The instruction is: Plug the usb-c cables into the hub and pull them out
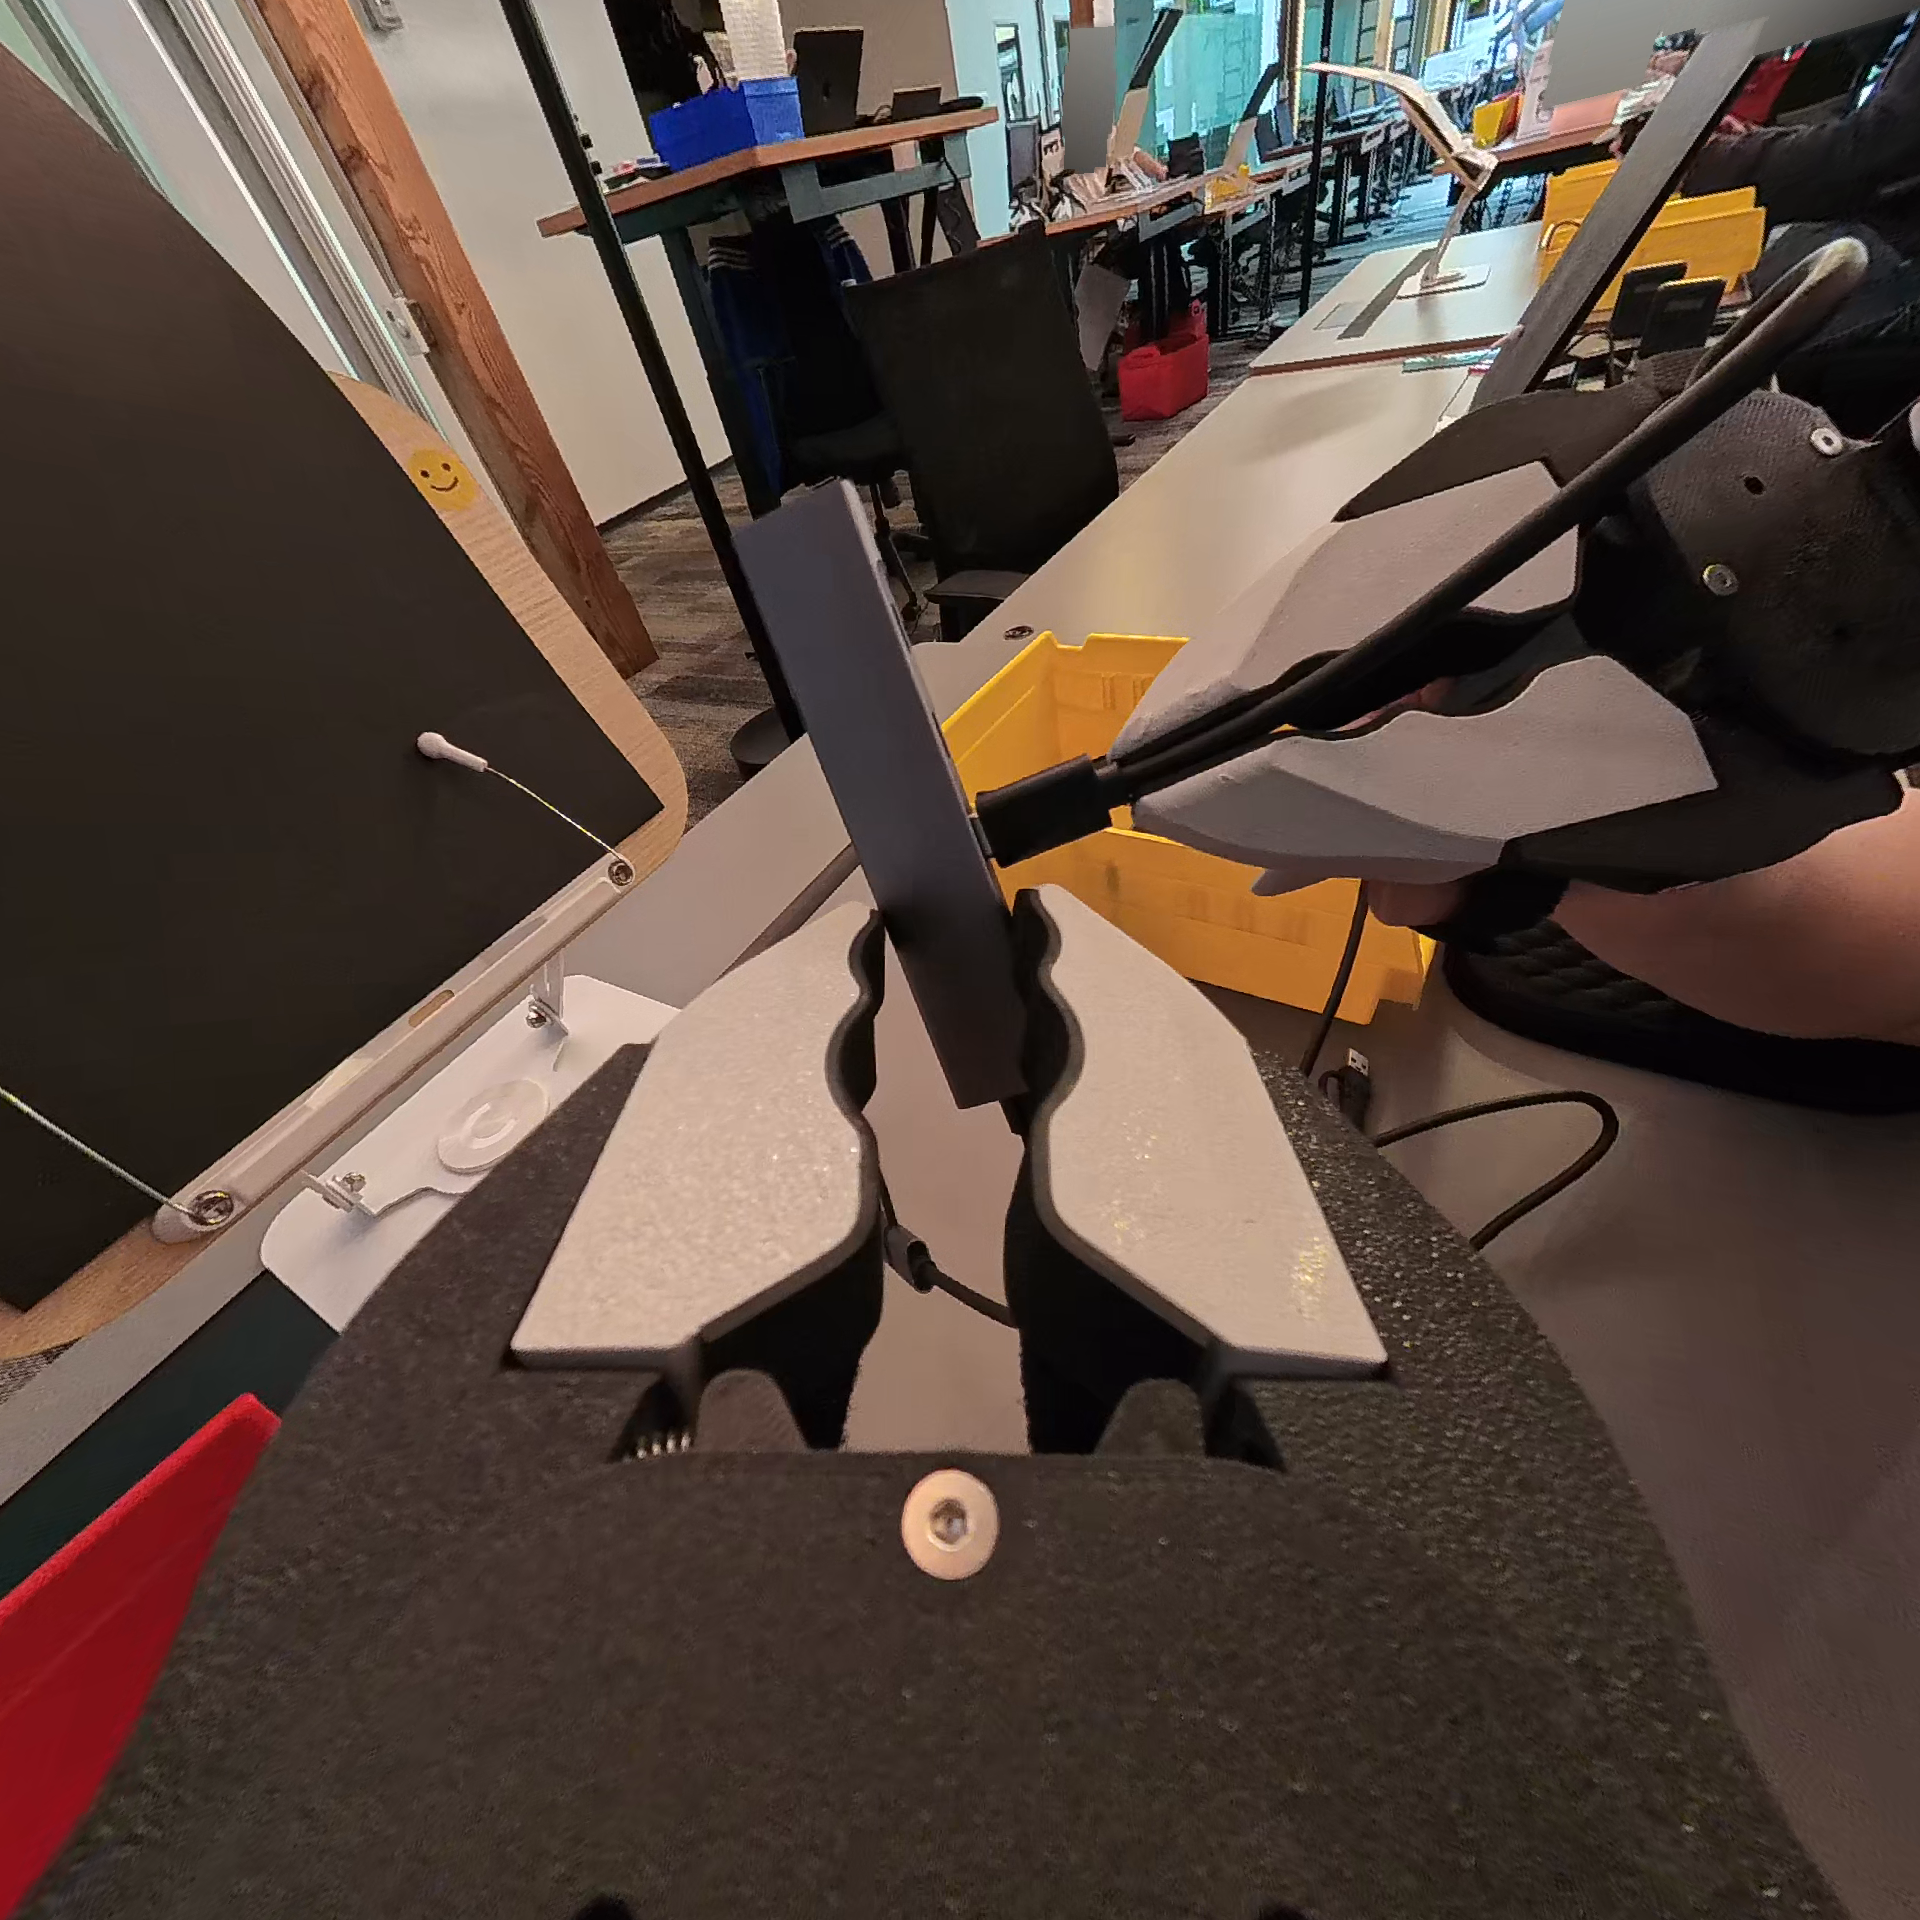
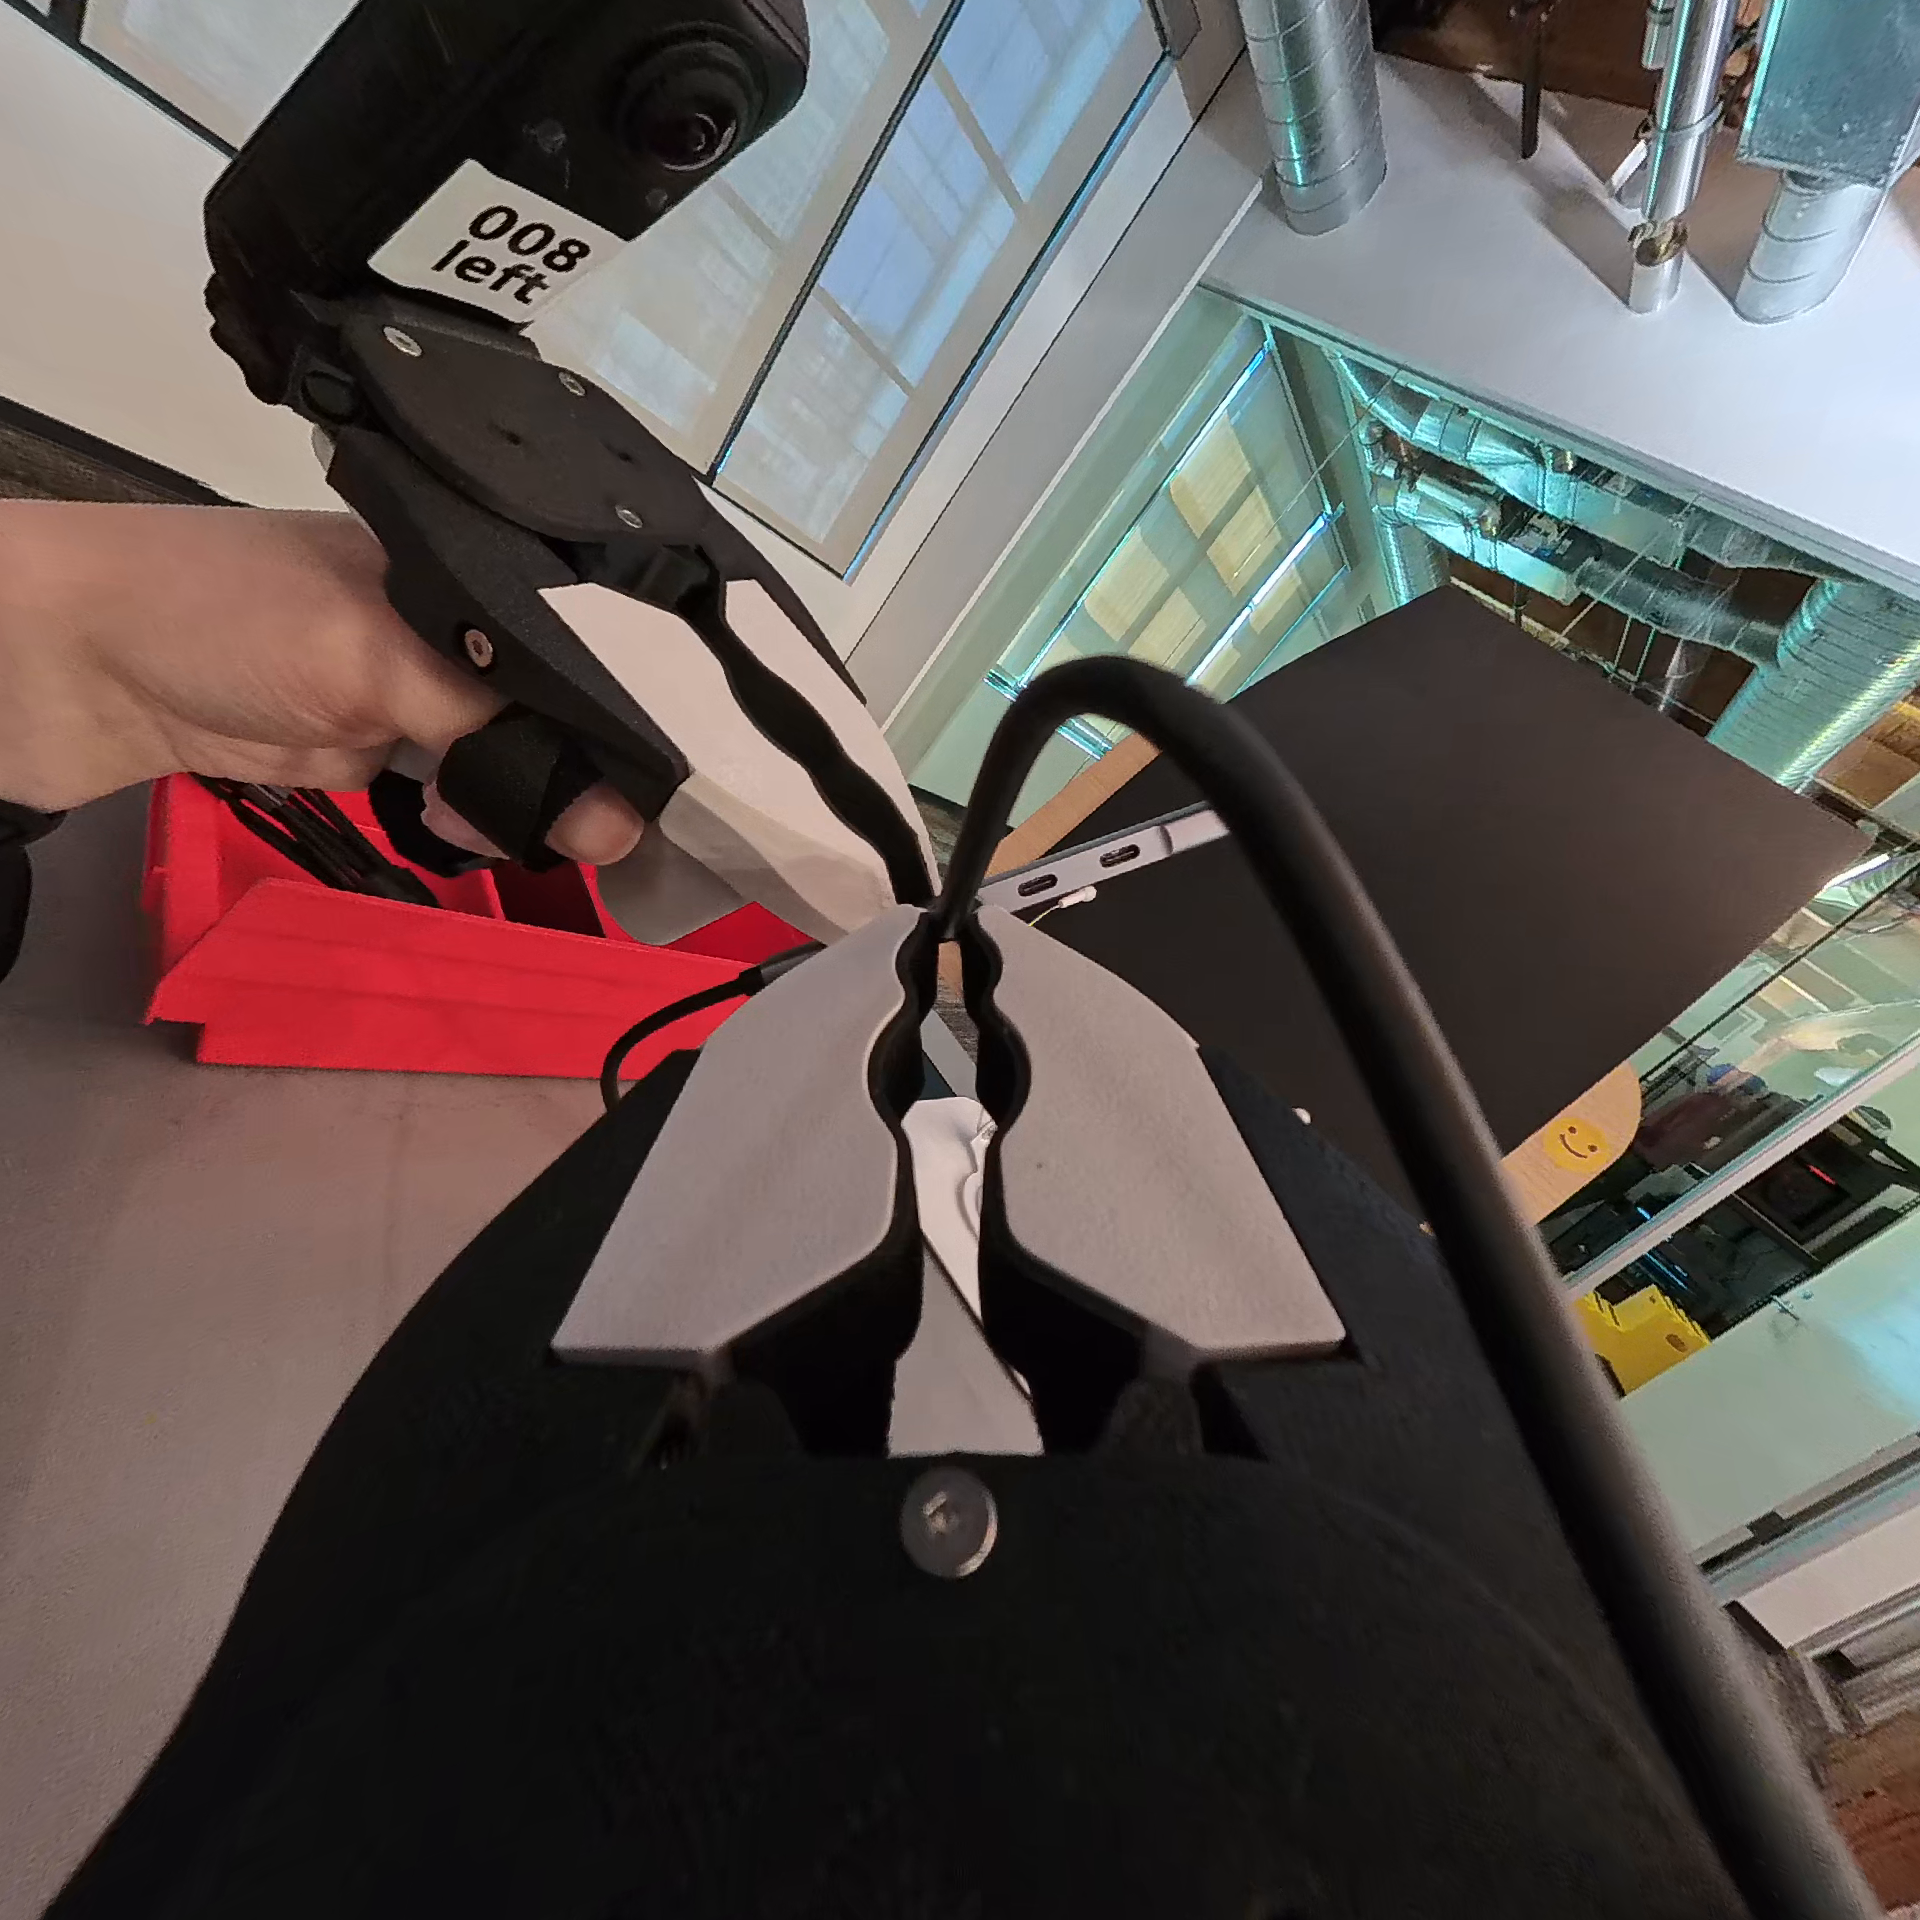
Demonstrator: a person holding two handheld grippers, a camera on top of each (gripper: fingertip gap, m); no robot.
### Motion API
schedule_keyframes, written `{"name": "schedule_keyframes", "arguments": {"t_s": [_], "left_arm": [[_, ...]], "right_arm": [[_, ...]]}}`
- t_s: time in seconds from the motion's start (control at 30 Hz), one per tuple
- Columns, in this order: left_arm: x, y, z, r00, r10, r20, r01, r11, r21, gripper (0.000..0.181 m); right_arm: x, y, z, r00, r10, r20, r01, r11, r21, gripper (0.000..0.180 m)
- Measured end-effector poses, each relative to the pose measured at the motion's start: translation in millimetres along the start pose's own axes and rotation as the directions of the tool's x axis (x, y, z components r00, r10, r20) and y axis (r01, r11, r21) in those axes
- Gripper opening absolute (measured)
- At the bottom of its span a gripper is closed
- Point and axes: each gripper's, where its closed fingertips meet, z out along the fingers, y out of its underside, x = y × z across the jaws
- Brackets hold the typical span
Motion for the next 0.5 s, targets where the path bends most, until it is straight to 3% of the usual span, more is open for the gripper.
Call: {"name": "schedule_keyframes", "arguments": {"t_s": [0.5], "left_arm": [[-2.2, 0.7, -0.2, 1.000, 0.010, 0.015, -0.010, 1.000, -0.006, 0.023]], "right_arm": [[-0.6, 2.2, 1.3, 1.000, 0.001, -0.001, -0.001, 1.000, 0.001, 0.005]]}}
